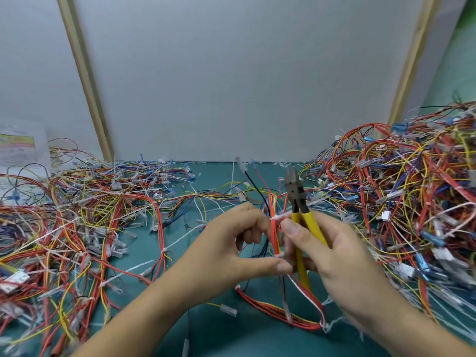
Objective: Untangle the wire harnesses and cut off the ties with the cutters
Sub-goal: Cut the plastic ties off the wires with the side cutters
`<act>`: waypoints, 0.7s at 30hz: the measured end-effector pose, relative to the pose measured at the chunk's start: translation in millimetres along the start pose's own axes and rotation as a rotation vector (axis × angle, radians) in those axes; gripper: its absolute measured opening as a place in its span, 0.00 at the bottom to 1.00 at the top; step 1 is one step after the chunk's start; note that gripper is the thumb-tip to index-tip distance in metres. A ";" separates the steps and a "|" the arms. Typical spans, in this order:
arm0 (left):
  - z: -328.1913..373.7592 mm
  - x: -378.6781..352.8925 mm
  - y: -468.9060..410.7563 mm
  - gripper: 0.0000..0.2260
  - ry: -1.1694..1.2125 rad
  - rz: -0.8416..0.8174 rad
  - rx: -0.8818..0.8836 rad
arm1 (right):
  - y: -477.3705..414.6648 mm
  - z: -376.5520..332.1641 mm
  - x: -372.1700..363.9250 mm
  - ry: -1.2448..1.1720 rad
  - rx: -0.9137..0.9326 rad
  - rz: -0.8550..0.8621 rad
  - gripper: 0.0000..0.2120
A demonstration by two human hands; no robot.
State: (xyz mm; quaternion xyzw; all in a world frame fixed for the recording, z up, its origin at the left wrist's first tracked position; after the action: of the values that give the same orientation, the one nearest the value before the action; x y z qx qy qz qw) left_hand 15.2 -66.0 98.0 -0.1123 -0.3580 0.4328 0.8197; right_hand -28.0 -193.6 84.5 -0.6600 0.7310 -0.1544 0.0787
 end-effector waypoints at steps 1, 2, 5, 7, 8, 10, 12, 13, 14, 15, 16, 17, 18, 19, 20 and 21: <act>1.2 -1.7 0.2 0.15 -0.007 -0.018 0.000 | 0.3 0.2 0.4 -0.003 0.004 0.011 0.11; 2.0 -2.9 0.5 0.15 -0.016 -0.034 -0.002 | 0.3 0.6 1.2 -0.016 0.004 0.030 0.11; 5.2 -4.3 1.7 0.16 -0.034 -0.058 -0.013 | 0.5 0.9 3.8 -0.051 0.006 0.071 0.10; 5.7 -5.8 1.8 0.15 -0.034 -0.063 -0.012 | 0.3 0.2 5.1 -0.050 0.020 0.081 0.10; 5.6 -7.3 1.4 0.13 -0.012 -0.070 -0.008 | 0.1 -1.1 5.9 -0.039 0.036 0.086 0.10; 2.1 -8.4 -0.2 0.07 0.141 -0.070 0.056 | 0.1 -5.1 6.7 -0.007 0.080 0.086 0.10; -9.8 -6.5 -1.0 0.08 0.293 -0.030 0.185 | 0.6 -8.5 3.7 0.031 0.120 0.053 0.08; -15.7 -5.7 -1.0 0.10 0.320 -0.010 0.230 | 1.1 -8.7 1.7 0.062 0.129 0.033 0.08; -19.0 -5.5 -0.9 0.11 0.342 0.003 0.253 | 1.5 -7.5 0.2 0.096 0.128 0.018 0.08; -20.6 -4.6 -0.8 0.11 0.379 0.019 0.266 | 1.5 -5.5 -0.7 0.130 0.120 0.009 0.07; -22.1 -3.4 -0.8 0.09 0.421 0.042 0.284 | 1.5 -3.7 -0.3 0.157 0.109 0.012 0.06; -24.1 -0.8 -0.5 0.08 0.463 0.075 0.301 | 1.1 -2.2 1.3 0.171 0.099 0.028 0.06; -25.7 2.6 -0.3 0.07 0.484 0.115 0.312 | 0.7 -0.9 4.8 0.168 0.093 0.059 0.07; -25.8 5.4 -0.4 0.05 0.474 0.144 0.308 | 0.6 -0.4 9.5 0.155 0.090 0.100 0.08; -24.8 6.4 -0.6 0.03 0.432 0.153 0.294 | 0.3 -0.5 13.5 0.143 0.093 0.134 0.09; -22.7 5.3 -0.6 0.02 0.382 0.145 0.277 | 0.0 -1.2 16.2 0.141 0.101 0.157 0.09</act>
State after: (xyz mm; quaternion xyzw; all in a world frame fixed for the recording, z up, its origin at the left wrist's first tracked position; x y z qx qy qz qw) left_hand 33.0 -59.3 84.5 -0.1041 -0.1246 0.5065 0.8468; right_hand -30.3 -209.5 87.0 -0.5835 0.7754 -0.2304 0.0721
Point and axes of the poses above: each hand's wrist, its own y-axis away from the middle knuckle, its own x-axis out of the back of the hand, z = x × y, the point moved 8 cm from there along -y, towards the middle knuckle, and after that the axes turned 1 degree about x, right-handed, at the moved point
